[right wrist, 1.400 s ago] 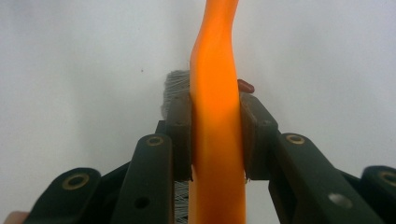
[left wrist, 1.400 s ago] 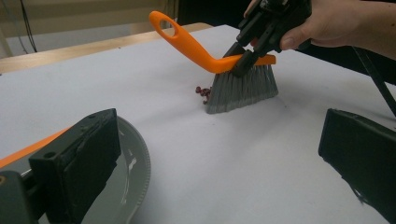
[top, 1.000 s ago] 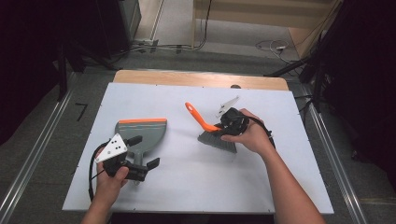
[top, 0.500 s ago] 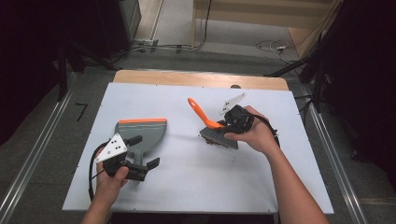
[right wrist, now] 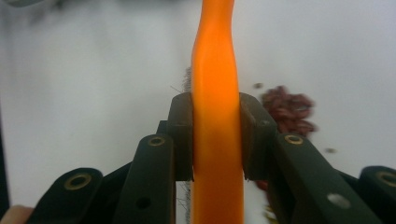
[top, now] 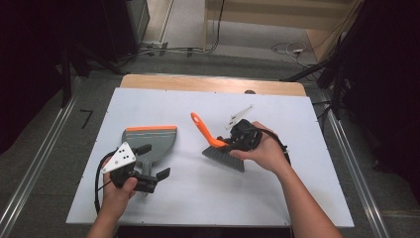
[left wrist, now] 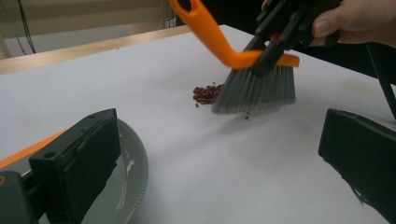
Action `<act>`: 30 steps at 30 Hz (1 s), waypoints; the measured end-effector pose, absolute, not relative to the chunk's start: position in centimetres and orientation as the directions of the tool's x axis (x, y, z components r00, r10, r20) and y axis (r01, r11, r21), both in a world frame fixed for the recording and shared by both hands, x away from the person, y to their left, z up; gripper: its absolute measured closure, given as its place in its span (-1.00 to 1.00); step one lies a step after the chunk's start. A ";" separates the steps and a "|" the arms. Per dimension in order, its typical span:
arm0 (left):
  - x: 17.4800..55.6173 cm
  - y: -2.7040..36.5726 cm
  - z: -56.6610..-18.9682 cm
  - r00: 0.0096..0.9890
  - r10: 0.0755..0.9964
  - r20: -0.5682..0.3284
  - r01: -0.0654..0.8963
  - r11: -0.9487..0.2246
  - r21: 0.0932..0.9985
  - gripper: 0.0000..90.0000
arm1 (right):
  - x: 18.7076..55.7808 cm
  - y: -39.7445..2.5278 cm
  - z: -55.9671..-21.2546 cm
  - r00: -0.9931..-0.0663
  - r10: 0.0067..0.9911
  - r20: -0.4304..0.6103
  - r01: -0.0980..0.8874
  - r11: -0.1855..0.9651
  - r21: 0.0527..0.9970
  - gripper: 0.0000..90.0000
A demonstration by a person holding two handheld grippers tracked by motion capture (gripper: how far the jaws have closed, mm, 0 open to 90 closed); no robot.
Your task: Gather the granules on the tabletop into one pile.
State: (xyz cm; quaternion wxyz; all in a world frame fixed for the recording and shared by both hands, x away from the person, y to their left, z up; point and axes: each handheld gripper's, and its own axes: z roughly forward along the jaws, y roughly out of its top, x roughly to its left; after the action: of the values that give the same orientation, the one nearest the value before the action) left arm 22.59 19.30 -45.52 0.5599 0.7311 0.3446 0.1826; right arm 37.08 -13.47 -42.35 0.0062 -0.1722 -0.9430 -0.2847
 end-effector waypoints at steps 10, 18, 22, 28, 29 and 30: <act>22.6 19.4 -45.5 0.696 0.708 -0.120 0.298 -0.133 0.945 -1.00 | 38.7 -13.5 -43.6 -0.915 0.400 0.041 0.365 0.783 0.504 0.52; 22.6 19.4 -45.5 0.694 0.711 -0.118 0.298 -0.134 0.945 -1.00 | 38.3 -15.3 -41.9 -0.879 0.475 0.044 0.409 0.703 0.581 0.52; 22.5 19.4 -45.5 0.695 0.710 -0.112 0.294 -0.139 0.946 -1.00 | 37.9 -17.0 -41.0 -0.853 0.519 0.051 0.433 0.651 0.623 0.52; 22.5 19.3 -45.4 0.694 0.712 -0.108 0.294 -0.143 0.945 -1.00 | 36.8 -20.0 -40.4 -0.825 0.559 0.086 0.471 0.595 0.651 0.52; 22.5 19.3 -45.4 0.693 0.713 -0.110 0.293 -0.139 0.946 -1.00 | 36.4 -20.6 -40.4 -0.817 0.569 0.091 0.480 0.583 0.655 0.52; 22.5 19.4 -45.4 0.692 0.714 -0.110 0.293 -0.139 0.946 -1.00 | 36.1 -21.1 -40.5 -0.810 0.578 0.098 0.489 0.575 0.656 0.52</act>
State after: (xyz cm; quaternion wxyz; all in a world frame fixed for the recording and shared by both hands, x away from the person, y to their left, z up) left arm 22.51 19.37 -45.42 0.5584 0.7309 0.3444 0.1882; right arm 36.14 -21.14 -40.46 -0.0635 -0.3013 -0.8850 -0.3492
